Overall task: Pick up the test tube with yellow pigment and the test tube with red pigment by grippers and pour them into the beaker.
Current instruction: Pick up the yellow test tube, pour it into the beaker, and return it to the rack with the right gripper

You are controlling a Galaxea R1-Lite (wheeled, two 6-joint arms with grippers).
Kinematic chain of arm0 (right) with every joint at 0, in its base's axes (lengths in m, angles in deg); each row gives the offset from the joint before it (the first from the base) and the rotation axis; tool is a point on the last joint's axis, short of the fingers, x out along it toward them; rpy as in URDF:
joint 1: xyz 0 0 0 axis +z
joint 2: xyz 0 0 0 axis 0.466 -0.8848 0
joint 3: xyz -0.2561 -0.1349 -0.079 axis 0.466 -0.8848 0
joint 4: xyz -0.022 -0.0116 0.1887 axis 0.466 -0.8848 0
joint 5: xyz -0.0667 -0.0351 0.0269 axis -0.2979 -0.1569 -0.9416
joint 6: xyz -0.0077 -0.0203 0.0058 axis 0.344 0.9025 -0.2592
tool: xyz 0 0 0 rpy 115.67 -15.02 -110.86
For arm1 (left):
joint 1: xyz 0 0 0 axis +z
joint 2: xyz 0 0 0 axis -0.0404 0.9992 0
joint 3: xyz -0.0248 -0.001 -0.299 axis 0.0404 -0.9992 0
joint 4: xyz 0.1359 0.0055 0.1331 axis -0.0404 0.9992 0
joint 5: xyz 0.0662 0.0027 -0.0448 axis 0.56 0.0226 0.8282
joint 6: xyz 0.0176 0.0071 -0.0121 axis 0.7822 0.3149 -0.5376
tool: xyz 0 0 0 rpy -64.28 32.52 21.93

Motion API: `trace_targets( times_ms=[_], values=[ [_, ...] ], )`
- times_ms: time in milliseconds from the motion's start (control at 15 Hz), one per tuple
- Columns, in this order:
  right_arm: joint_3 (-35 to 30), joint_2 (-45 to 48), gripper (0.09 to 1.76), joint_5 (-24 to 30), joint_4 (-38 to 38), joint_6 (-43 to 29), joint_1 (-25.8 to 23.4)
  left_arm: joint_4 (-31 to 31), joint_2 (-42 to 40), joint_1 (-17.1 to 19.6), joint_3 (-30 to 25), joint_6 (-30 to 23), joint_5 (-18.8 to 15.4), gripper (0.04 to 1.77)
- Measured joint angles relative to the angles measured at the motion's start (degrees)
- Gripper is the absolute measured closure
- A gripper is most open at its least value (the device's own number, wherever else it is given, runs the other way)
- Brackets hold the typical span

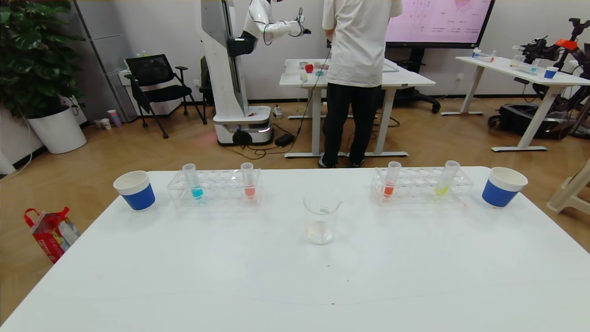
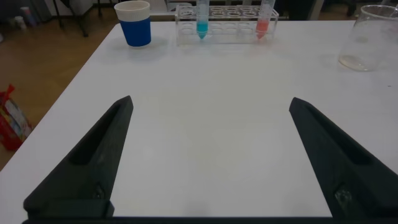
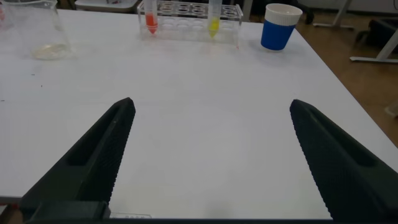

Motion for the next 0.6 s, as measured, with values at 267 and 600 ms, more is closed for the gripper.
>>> trace_targets(
  times_ms=[267, 600],
  values=[
    [0.0, 0.0, 0.11, 0.1, 0.0, 0.0, 0.1, 0.0, 0.0, 0.0, 0.0, 0.0, 0.0, 0.06],
    [0.0, 0.0, 0.11, 0.1, 0.0, 0.0, 0.1, 0.0, 0.0, 0.0, 0.0, 0.0, 0.0, 0.06]
  ],
)
